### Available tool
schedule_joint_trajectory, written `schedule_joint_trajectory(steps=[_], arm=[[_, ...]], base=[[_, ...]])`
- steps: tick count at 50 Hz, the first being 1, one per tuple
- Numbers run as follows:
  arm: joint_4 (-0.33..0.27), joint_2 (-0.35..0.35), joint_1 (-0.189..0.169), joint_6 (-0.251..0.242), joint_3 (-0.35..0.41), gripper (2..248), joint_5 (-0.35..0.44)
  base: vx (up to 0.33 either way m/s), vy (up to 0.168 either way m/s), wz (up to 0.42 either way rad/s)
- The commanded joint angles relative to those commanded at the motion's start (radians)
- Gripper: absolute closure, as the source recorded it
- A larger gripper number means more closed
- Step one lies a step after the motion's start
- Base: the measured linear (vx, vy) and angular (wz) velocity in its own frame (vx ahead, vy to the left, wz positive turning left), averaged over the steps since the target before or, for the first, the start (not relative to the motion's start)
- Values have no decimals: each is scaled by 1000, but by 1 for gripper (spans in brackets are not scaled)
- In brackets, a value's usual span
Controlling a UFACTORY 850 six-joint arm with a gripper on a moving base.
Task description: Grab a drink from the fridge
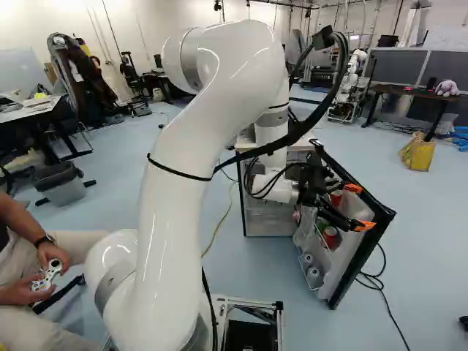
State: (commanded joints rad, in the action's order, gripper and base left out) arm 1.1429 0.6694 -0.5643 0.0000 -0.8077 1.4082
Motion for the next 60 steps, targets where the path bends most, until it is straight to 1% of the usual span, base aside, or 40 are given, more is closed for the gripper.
schedule_joint_trajectory(steps=[10, 18, 25, 31, 43, 60], arm=[[0, 19, -9, 0, -34, 3, 0], [0, 25, -11, 0, -43, 3, 0], [-2, 22, -11, 0, -38, 3, 2], [-17, 8, -10, 0, -14, 3, 6], [-88, -36, -7, 0, 61, 3, 18], [-232, -106, -2, 0, 174, 3, 36]], base=[[0, 0, 0], [0, 0, 0], [0, 0, 0], [0, 0, 0], [0, 0, 0], [0, 0, 0]])
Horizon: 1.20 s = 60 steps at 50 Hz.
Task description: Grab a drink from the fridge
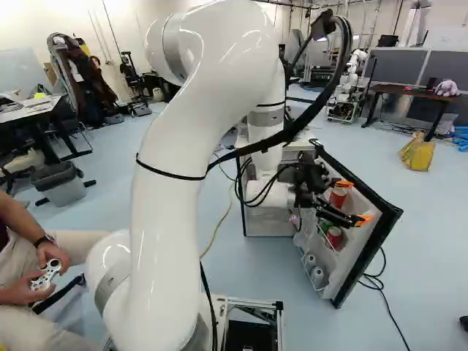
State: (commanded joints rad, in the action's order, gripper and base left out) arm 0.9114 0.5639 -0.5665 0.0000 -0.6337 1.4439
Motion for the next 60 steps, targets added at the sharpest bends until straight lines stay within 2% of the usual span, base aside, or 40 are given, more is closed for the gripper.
schedule_joint_trajectory(steps=[32, 60], arm=[[-318, -131, 8, 0, 196, 3, 31], [-612, -142, 9, 0, 212, 3, 35]], base=[[0, 0, 0], [0, 0, 0]])
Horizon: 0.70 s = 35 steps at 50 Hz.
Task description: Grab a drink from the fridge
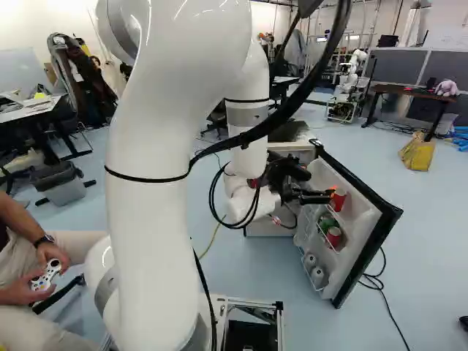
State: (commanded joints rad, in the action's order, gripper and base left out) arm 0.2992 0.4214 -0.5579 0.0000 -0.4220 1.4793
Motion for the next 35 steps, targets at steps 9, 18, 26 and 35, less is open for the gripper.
schedule_joint_trajectory(steps=[9, 18, 26, 35], arm=[[-95, 0, 0, 0, 0, 3, 0], [-189, 6, -1, 0, -8, 3, 0], [-274, 21, -4, 0, -29, 3, 0], [-368, 49, -9, 0, -59, 3, 0]], base=[[0, 0, 0], [0, 0, 0], [0, 0, 0], [0, 0, 0]])
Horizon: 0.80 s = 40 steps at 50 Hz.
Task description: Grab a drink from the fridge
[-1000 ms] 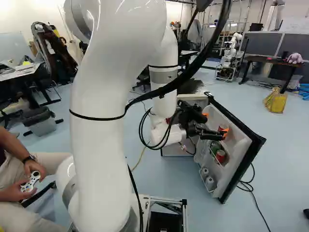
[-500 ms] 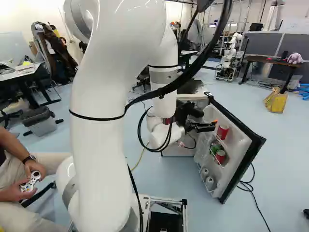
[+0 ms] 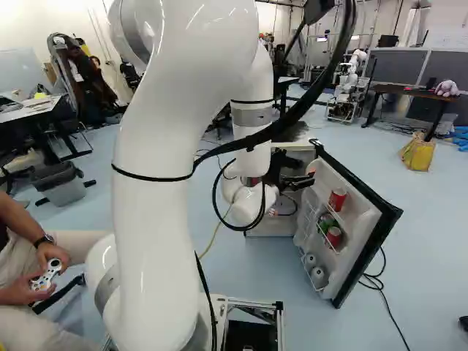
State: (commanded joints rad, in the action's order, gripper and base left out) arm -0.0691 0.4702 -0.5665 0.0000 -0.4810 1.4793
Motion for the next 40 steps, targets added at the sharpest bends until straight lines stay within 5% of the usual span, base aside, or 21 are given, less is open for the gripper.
schedule_joint_trajectory(steps=[40], arm=[[-410, 222, -27, 0, -195, 3, -3]], base=[[0, 0, 0]])
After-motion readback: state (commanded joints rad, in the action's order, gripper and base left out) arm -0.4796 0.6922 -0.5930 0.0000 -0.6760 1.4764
